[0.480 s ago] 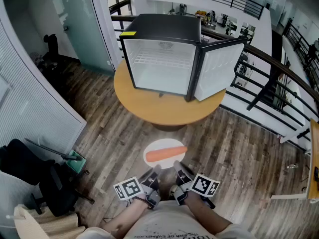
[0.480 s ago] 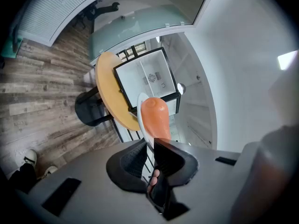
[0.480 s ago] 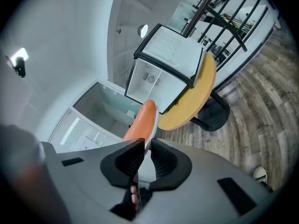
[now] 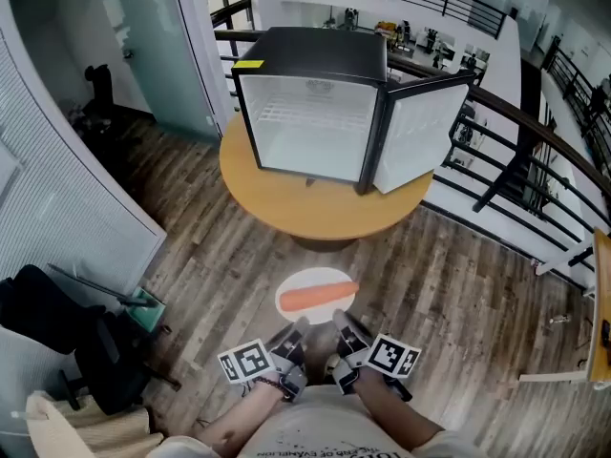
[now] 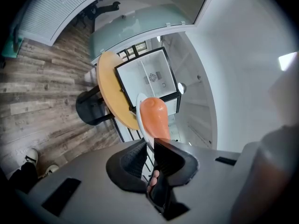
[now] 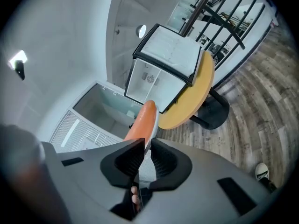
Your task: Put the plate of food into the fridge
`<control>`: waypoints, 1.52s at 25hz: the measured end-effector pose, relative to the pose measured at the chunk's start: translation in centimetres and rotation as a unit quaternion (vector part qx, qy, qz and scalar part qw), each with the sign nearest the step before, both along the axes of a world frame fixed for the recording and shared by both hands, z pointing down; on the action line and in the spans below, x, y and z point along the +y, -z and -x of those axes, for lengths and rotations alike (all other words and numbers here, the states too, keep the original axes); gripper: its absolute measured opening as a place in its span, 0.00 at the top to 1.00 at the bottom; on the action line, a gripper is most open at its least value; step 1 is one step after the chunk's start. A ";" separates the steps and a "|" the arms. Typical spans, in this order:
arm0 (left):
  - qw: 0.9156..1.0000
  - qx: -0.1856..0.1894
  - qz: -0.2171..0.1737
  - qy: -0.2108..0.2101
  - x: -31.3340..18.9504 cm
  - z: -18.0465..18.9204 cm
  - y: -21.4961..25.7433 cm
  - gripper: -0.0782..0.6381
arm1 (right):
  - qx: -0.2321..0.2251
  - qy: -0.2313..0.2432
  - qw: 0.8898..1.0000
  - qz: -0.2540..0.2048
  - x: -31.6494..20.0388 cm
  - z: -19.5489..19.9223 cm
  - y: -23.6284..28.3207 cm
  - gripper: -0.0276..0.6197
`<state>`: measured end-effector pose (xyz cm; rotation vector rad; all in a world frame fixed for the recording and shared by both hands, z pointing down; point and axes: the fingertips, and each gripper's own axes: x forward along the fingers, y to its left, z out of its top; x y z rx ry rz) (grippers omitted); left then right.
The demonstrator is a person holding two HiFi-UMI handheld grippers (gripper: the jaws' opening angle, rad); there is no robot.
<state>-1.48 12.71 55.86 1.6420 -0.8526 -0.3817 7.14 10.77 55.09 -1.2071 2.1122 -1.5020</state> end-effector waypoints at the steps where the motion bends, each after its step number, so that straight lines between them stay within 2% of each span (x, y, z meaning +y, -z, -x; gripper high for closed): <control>1: 1.000 0.000 0.001 -0.001 0.0 0.0 -0.1 0.81 | -0.001 -0.001 1.000 0.003 0.1 0.0 -0.2 0.86; 12: 1.000 0.002 0.011 -0.007 -0.1 0.9 -0.6 0.81 | 0.004 -0.001 1.000 0.014 -0.1 0.9 -0.6 0.86; 23: 1.000 0.000 0.008 -0.022 -0.2 5.9 -0.9 0.81 | 0.009 -0.013 1.000 0.013 0.0 5.9 -0.9 0.86; 28: 0.999 0.010 0.011 -0.029 -0.5 7.0 -1.3 0.80 | 0.019 -0.019 1.000 0.016 -0.3 7.0 -1.2 0.86; 38: 0.999 0.017 0.015 -0.036 -4.4 7.1 -2.2 0.80 | 0.023 -0.025 0.999 0.012 -4.1 7.1 -1.9 0.86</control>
